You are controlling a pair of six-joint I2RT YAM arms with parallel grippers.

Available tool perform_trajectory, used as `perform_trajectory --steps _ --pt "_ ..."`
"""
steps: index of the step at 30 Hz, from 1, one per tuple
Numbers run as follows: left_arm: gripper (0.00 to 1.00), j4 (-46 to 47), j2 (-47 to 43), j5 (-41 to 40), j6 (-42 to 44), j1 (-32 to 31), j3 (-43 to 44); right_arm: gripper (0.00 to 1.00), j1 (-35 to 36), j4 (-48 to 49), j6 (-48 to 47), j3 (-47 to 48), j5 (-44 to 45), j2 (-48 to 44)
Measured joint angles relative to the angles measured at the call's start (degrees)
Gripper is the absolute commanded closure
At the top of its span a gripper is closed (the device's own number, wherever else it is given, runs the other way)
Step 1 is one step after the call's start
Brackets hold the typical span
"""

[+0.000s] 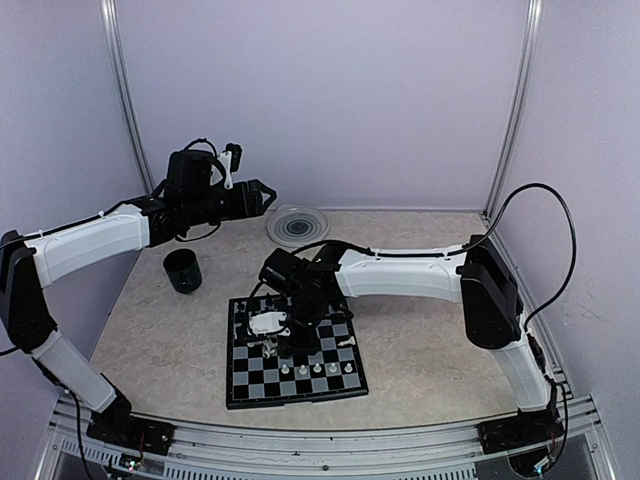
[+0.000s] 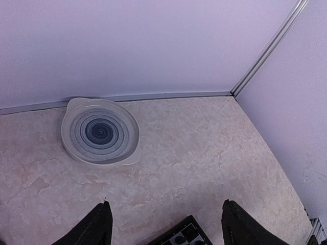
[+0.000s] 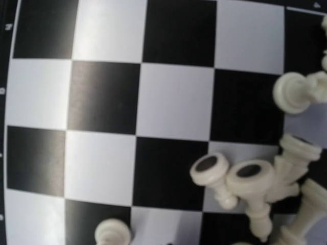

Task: Set up the chess pieces on the board
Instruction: Adjust the pawn at d2.

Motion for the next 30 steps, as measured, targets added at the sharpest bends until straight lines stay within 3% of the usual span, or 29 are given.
perform_trajectory --steps 24,30 --pt "0.27 0.0 0.0 0.8 -0.1 0.0 0.2 0.94 1.2 -1.3 0.0 -0.1 -2.3 0.0" --pt "0.27 0.0 0.0 0.8 -0.1 0.0 0.2 0.81 0.6 -1.3 0.4 0.2 -1.9 0.0"
